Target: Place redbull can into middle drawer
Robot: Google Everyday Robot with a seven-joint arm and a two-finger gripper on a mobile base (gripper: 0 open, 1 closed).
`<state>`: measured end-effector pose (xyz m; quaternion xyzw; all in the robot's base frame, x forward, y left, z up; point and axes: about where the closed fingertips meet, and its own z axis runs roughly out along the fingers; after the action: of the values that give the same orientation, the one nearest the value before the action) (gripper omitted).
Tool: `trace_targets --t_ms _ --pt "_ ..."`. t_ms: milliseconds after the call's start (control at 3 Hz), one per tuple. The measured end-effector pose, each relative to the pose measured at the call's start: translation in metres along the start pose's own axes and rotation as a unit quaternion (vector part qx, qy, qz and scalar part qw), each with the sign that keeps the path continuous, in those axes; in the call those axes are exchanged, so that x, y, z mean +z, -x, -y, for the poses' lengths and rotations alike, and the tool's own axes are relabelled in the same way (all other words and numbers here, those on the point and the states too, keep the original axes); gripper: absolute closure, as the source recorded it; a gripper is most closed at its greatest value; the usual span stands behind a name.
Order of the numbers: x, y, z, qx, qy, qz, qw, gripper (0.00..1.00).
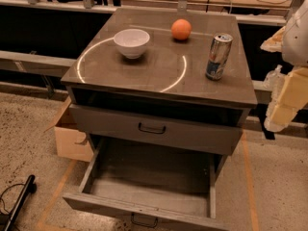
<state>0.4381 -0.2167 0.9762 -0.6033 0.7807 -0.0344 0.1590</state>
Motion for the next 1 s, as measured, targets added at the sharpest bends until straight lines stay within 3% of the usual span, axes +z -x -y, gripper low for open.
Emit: trace_targets --t_ms 333,667,1000 --pt "0.000 0.000 0.000 0.000 0.000 0.000 1.0000 0.00" --pt "0.006 -0.008 0.011 0.031 -0.013 0.039 0.9987 0.00" --pt "0.014 -0.019 0.047 0.083 -0.043 0.108 0.9897 0.00"
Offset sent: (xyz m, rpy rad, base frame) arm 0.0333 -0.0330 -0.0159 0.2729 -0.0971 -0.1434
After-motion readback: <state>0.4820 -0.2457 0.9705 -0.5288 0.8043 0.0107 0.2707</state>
